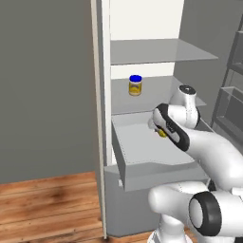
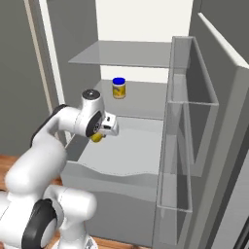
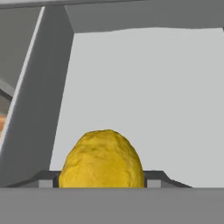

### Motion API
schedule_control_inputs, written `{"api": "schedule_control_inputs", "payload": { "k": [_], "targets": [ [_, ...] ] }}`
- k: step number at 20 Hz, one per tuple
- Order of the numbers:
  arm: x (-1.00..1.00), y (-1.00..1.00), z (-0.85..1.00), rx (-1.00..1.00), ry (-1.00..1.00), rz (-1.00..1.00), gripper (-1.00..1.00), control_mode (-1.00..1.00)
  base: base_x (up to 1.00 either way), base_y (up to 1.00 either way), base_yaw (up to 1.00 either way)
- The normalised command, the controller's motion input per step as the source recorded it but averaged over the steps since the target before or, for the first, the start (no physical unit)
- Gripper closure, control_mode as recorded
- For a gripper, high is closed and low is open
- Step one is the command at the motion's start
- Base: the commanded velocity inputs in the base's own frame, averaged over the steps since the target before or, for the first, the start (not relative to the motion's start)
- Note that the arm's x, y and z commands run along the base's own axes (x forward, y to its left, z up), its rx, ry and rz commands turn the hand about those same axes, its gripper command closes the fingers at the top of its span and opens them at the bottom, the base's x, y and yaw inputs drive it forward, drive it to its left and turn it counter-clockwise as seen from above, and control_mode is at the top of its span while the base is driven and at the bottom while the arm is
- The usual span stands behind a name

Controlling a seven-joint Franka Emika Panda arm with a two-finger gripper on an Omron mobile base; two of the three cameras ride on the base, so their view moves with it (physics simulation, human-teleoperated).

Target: Place the lemons inside the fridge drawer. Close the drawer after placing the vegetables.

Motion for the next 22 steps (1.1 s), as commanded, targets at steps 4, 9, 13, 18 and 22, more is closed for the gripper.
{"api": "schedule_control_inputs", "payload": {
  "k": [4, 9, 13, 18, 22],
  "targets": [
    [0.13, 0.00, -0.66, 0.00, 0.17, 0.00, 1.00, -1.00, 0.00, 0.00, 0.00],
    [0.08, 0.00, -0.56, -0.02, 0.02, 0.01, 1.00, -1.00, 0.00, 0.00, 0.00],
    [0.00, -0.01, -0.42, -0.01, 0.05, 0.00, 1.00, -1.00, 0.00, 0.00, 0.00],
    [0.04, -0.01, -0.67, -0.02, 0.04, 0.00, 1.00, -1.00, 0.00, 0.00, 0.00],
    [0.09, 0.00, -0.62, -0.01, 0.09, 0.00, 1.00, -1.00, 0.00, 0.00, 0.00]
  ]
}}
